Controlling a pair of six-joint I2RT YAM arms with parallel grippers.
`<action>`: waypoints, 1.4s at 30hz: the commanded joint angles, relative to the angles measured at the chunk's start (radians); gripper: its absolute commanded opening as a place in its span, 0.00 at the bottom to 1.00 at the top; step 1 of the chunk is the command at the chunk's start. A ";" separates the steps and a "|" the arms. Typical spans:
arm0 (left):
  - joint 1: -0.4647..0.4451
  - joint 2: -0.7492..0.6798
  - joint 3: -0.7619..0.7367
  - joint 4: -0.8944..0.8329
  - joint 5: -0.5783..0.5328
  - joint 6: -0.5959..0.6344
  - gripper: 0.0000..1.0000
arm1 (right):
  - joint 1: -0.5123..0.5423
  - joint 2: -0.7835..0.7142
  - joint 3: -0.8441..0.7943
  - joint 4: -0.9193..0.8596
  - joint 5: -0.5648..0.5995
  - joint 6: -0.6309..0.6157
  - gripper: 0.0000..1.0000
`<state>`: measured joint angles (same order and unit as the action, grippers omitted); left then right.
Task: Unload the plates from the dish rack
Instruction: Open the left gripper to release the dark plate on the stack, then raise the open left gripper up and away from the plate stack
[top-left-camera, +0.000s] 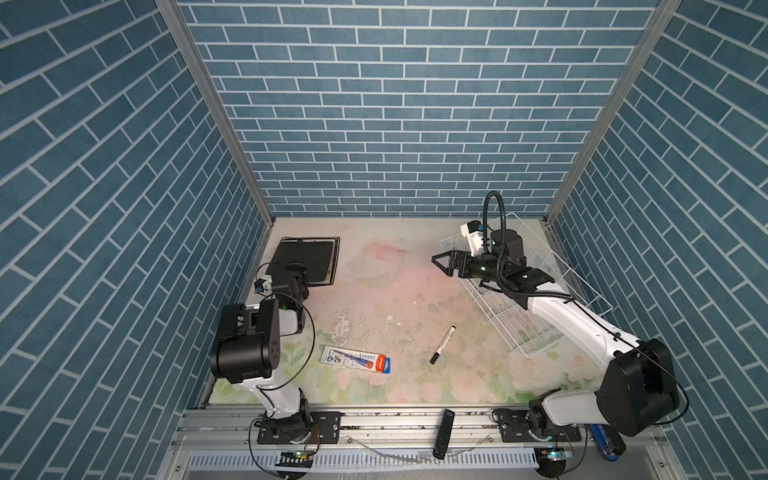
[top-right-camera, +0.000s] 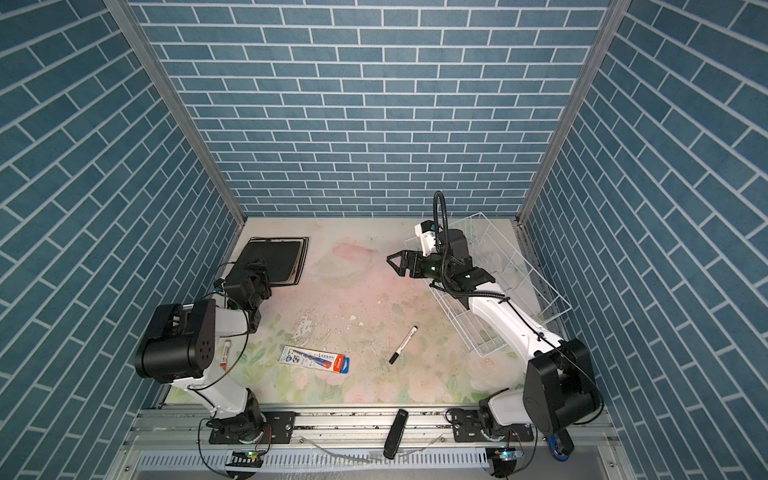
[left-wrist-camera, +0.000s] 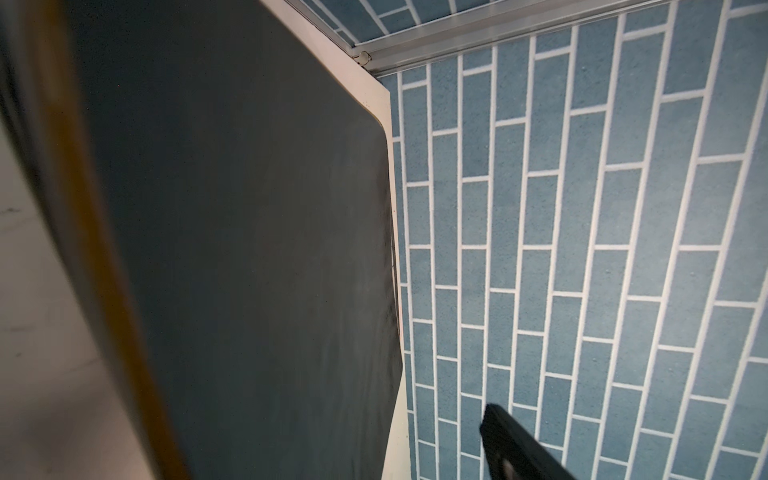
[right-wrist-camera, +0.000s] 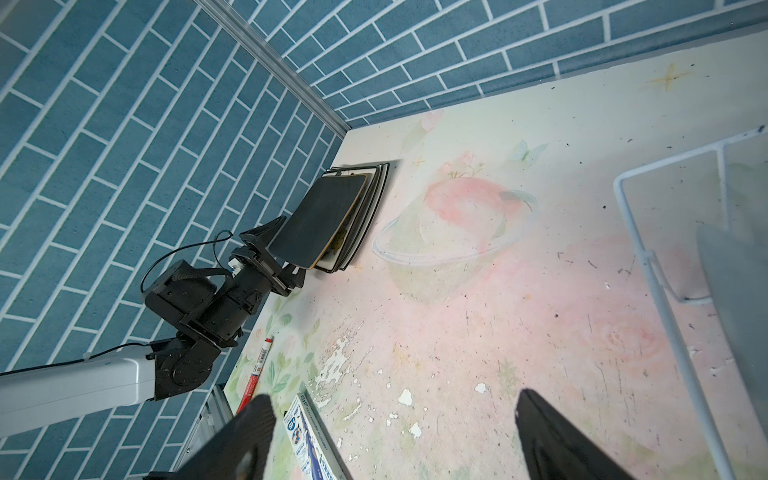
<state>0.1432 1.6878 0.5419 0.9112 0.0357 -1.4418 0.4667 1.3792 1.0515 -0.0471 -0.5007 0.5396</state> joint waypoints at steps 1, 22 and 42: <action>-0.005 -0.046 0.023 -0.058 -0.006 0.034 0.85 | 0.005 -0.035 -0.025 -0.017 0.018 -0.049 0.92; -0.011 -0.174 0.054 -0.334 -0.020 0.118 0.98 | 0.005 -0.081 -0.059 -0.021 0.029 -0.052 0.92; -0.010 -0.334 0.072 -0.570 -0.143 0.264 1.00 | 0.006 -0.093 -0.068 -0.016 0.031 -0.054 0.92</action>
<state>0.1368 1.3842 0.5854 0.4118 -0.0429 -1.2346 0.4667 1.3067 1.0138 -0.0677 -0.4816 0.5217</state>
